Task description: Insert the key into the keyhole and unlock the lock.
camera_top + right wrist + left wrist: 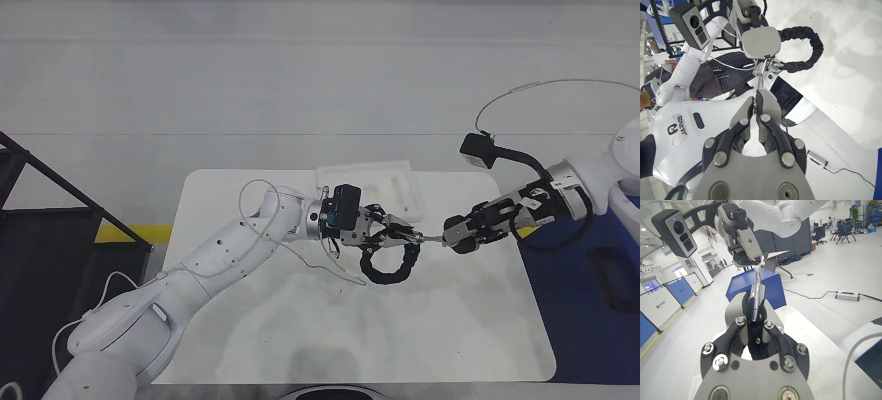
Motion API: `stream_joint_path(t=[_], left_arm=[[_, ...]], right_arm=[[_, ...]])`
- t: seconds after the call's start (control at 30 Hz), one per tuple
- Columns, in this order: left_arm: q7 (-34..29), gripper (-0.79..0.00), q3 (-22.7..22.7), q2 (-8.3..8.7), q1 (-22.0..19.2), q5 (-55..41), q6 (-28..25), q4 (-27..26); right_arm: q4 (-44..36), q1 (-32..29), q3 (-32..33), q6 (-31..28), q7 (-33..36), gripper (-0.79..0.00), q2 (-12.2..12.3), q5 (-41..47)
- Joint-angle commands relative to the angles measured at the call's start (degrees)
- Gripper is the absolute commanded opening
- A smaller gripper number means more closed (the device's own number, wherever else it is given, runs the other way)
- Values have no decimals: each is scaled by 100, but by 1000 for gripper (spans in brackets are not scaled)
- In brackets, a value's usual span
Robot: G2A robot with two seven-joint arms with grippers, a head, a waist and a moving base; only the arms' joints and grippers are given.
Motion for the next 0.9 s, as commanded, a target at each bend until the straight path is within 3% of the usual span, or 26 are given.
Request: stream_joint_path(t=[0.0, 0.87], left_arm=[[12, -785, -5, -21, -5, 17, -26, 28], [107, -785, -102, -229, 2, 152, -269, 306]], right_arm=[[6, 13, -14, 3, -3, -785, 0, -2], [95, 99, -117, 8, -8, -785, -33, 26]])
